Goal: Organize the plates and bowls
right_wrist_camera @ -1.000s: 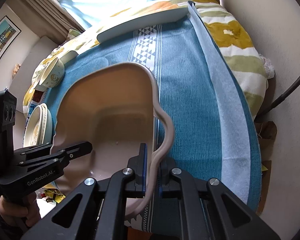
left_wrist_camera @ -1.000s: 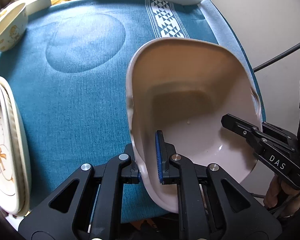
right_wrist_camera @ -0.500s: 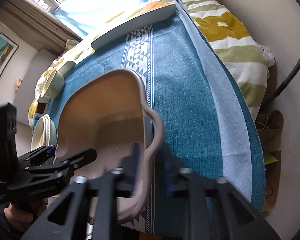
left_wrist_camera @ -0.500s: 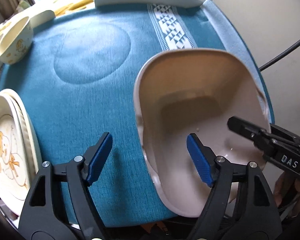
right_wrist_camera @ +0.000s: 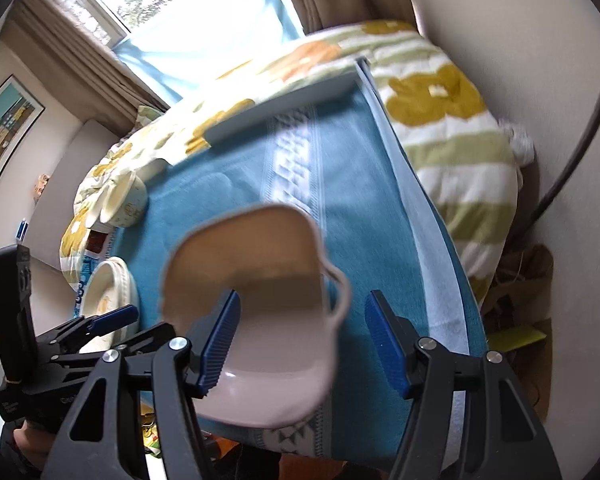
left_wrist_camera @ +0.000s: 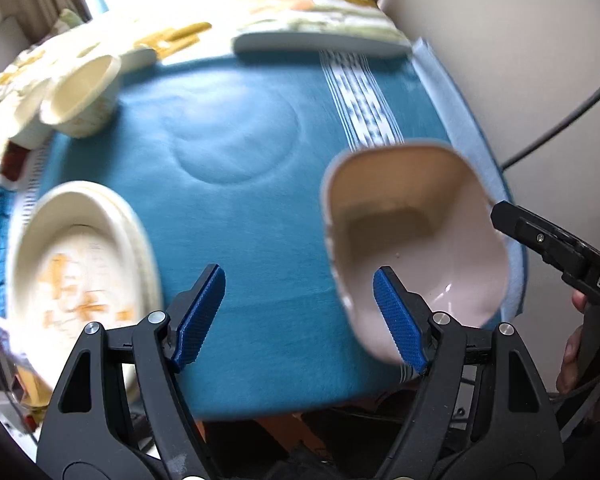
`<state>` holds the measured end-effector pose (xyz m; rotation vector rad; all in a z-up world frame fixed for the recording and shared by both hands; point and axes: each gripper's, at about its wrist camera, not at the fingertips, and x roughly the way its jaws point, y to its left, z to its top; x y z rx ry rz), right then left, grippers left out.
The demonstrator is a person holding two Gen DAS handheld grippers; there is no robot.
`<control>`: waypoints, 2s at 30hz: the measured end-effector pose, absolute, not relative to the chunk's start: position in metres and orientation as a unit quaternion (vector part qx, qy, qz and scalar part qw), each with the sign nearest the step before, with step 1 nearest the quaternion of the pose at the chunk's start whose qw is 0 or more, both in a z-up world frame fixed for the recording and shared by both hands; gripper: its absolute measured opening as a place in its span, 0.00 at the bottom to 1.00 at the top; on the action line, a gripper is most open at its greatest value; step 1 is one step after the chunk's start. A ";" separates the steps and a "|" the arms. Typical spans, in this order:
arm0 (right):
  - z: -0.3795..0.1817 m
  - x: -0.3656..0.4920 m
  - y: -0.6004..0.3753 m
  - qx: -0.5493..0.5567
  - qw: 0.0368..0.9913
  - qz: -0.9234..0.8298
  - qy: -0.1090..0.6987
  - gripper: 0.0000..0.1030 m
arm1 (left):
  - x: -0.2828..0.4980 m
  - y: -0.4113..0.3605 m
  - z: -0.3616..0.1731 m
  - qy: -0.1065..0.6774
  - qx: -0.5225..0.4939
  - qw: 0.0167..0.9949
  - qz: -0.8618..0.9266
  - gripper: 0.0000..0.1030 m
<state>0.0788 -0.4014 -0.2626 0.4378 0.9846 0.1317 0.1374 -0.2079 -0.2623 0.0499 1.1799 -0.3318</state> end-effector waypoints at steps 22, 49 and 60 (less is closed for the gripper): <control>-0.143 0.178 -0.195 0.135 0.899 0.147 0.389 0.82 | 0.197 0.035 -0.155 0.446 -0.050 0.892 -0.057 0.99; -0.287 0.387 -0.103 0.031 0.772 0.225 0.594 0.33 | 0.365 0.048 -0.332 0.582 -0.204 0.787 -0.021 0.40; -0.302 0.396 -0.095 0.032 0.757 0.246 0.604 0.12 | 0.379 0.042 -0.339 0.587 -0.184 0.788 -0.016 0.15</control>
